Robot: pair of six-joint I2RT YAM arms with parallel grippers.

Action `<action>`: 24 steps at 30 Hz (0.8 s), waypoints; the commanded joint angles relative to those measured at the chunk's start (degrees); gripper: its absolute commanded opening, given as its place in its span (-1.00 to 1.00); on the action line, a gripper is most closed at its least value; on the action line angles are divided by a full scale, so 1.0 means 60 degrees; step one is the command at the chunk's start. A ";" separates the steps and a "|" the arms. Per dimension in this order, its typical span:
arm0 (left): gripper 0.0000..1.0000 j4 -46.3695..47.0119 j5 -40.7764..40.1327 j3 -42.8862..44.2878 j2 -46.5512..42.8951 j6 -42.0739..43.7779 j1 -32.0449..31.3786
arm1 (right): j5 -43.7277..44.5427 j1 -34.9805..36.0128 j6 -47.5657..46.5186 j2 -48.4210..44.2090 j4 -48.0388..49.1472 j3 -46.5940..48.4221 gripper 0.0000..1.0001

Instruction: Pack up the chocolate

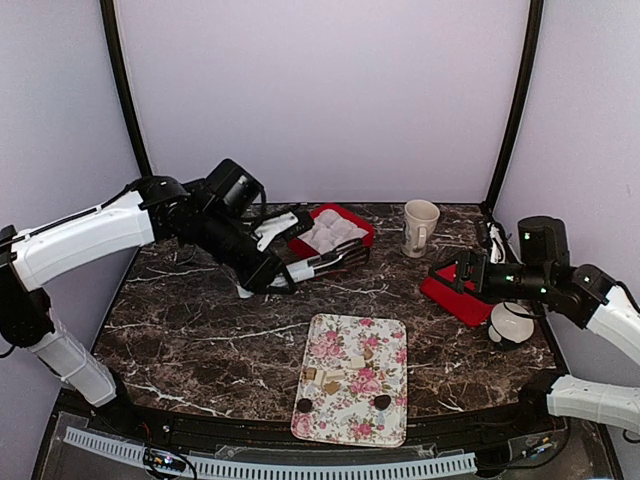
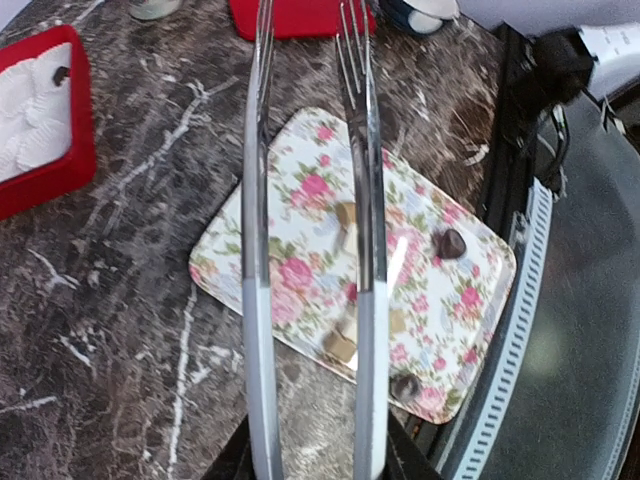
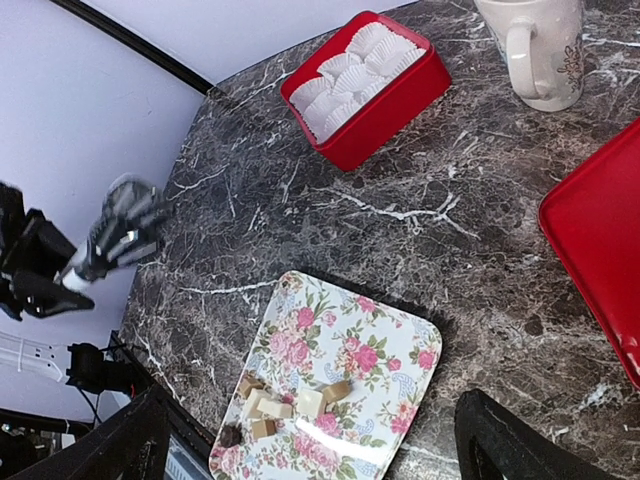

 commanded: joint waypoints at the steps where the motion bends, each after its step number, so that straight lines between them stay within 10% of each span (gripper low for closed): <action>1: -0.34 0.0367 -0.0249 -0.1451 -0.1752 0.0400 -0.1207 | -0.0343 -0.0057 -0.0163 -0.0299 0.0217 0.0030 1.00; 14: -0.30 0.0973 -0.1659 -0.3798 -0.1729 0.0225 -0.4488 | -0.0601 -0.0078 0.0472 -0.0980 0.0265 -0.0518 0.97; 24: -0.22 0.1916 -0.2410 -0.3870 -0.0545 0.0061 -0.4819 | -0.0537 -0.0070 0.0807 -0.1534 0.0082 -0.0564 0.97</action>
